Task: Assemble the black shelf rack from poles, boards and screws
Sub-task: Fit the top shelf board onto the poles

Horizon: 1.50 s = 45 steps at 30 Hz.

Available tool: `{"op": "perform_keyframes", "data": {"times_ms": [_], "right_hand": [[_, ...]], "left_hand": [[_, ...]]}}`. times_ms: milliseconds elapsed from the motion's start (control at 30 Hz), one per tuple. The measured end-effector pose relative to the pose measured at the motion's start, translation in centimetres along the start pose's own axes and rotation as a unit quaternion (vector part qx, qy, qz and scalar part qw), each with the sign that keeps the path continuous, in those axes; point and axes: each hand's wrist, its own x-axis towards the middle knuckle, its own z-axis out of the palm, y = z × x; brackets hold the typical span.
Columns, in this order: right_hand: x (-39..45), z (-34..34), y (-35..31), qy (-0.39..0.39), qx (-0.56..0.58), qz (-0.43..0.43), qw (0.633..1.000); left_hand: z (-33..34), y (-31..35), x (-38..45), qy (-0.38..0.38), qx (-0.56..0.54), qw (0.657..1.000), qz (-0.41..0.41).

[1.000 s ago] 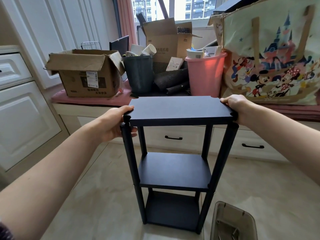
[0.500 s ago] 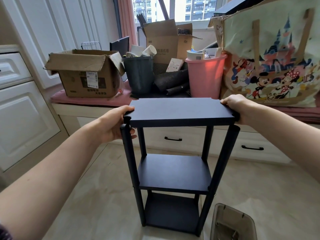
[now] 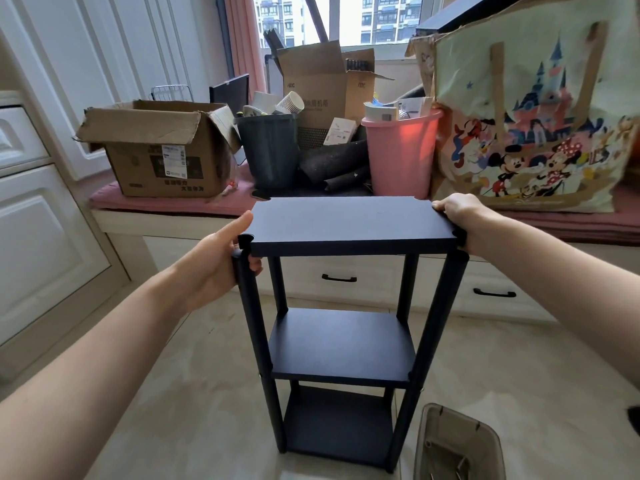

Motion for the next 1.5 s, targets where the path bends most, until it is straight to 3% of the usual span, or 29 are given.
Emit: {"op": "perform_keyframes", "data": {"times_ms": [200,533,633,1033,1267,1500], "right_hand": [[0.1,0.1,0.2,-0.007,0.006,0.008,1.0],[-0.6,-0.5,-0.9,-0.025,0.073,-0.001,0.997],[-0.8,-0.4,-1.0,-0.024,0.071,0.0,0.997],[-0.9,0.1,0.1,-0.025,-0.011,-0.008,1.0],[-0.5,0.1,0.8,-0.021,-0.105,0.011,0.994],[0.1,0.3,1.3,-0.005,-0.121,0.007,0.993]], "left_hand": [[0.4,-0.2,0.1,0.038,-0.006,0.999,0.018],[-0.5,1.1,0.2,-0.009,0.006,1.0,-0.006],[-0.5,1.5,0.7,0.01,-0.009,1.0,-0.008],[-0.6,0.5,1.9,0.088,-0.064,0.993,-0.046],[-0.1,0.8,2.0,0.129,-0.022,0.989,-0.07],[0.0,1.0,1.8,0.118,-0.011,0.989,-0.086]]}}
